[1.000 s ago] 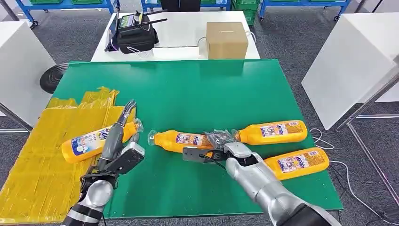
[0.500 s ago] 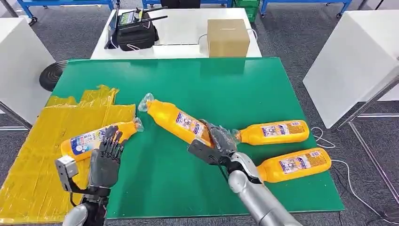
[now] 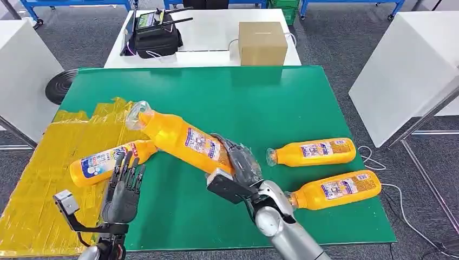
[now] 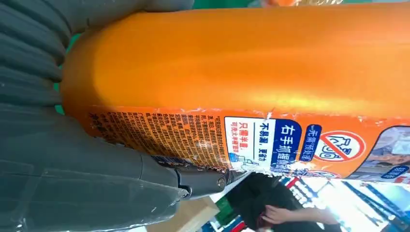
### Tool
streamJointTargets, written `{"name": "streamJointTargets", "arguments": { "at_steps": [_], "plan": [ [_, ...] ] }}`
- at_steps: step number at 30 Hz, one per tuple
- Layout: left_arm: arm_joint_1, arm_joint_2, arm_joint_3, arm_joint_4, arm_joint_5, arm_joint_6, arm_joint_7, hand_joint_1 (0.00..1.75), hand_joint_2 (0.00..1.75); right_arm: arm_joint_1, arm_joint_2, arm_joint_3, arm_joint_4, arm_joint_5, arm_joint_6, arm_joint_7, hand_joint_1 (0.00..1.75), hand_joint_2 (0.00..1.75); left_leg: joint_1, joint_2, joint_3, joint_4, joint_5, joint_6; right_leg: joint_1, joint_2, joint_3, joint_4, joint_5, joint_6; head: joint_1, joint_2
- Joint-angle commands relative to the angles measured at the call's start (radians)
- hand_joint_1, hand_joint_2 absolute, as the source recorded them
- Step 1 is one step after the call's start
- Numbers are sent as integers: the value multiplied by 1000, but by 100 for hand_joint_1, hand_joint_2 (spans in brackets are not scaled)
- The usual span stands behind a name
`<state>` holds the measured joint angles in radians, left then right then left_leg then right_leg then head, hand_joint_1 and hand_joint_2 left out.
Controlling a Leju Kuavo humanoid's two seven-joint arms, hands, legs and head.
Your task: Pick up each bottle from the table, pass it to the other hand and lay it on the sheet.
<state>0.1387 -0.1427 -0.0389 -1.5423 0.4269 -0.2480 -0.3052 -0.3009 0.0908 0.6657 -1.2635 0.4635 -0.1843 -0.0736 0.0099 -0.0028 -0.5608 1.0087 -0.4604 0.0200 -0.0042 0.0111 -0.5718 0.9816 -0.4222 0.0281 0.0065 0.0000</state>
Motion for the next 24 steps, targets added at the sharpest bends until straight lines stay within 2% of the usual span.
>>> {"name": "streamJointTargets", "arguments": {
  "at_steps": [1, 7, 9, 12, 13, 16, 24],
  "plan": [
    [-10, -4, -5, 19, 2, 5, 2, 0, 175, -24, -17, 42, -1, -6, -5, -1, 175, 175, 0, 0, 3, -1, -1, 0, 0, -1, 3, -1, -1, 0, 0, 0],
    [-10, -4, -5, 19, 2, 5, 2, 0, 175, -24, -17, 42, -1, -6, -5, -1, 175, 175, 0, 0, 2, -1, -1, 0, 0, -1, 2, -1, -1, 0, 0, 0],
    [-14, -1, -19, 21, -2, -1, 3, 0, 175, -55, -2, 63, 49, -13, 25, 13, 175, 175, 0, 0, 3, -1, -1, 0, 0, -1, 3, -1, -1, 0, 0, 0],
    [-29, 5, -56, 23, -18, -5, 1, 0, 175, -112, 26, 119, 137, -31, 103, 41, 175, 175, 0, 2, 2, -1, -1, -1, 0, 1, 2, 0, 0, 0, 0, 0],
    [-38, 15, -78, 24, -23, -11, -1, 0, 175, -139, 36, 148, 184, -76, 179, 48, 175, 175, 0, 2, 1, 0, -1, 0, 0, 1, 1, 0, 0, 0, 0, 0],
    [-49, 33, -122, 15, -26, -35, -14, 0, 175, -177, 54, 210, 273, -171, 310, 35, 175, 175, 0, 3, 4, -2, -1, -1, 0, 1, 3, -1, 0, -1, 0, 0],
    [-42, 61, -199, -50, -27, -107, -34, 0, 175, -211, 107, 393, 408, -179, 428, 39, 175, 175, 1, 2, 1, -1, 0, -1, 0, 1, 1, 0, 0, 0, 0, 0]
  ]
}}
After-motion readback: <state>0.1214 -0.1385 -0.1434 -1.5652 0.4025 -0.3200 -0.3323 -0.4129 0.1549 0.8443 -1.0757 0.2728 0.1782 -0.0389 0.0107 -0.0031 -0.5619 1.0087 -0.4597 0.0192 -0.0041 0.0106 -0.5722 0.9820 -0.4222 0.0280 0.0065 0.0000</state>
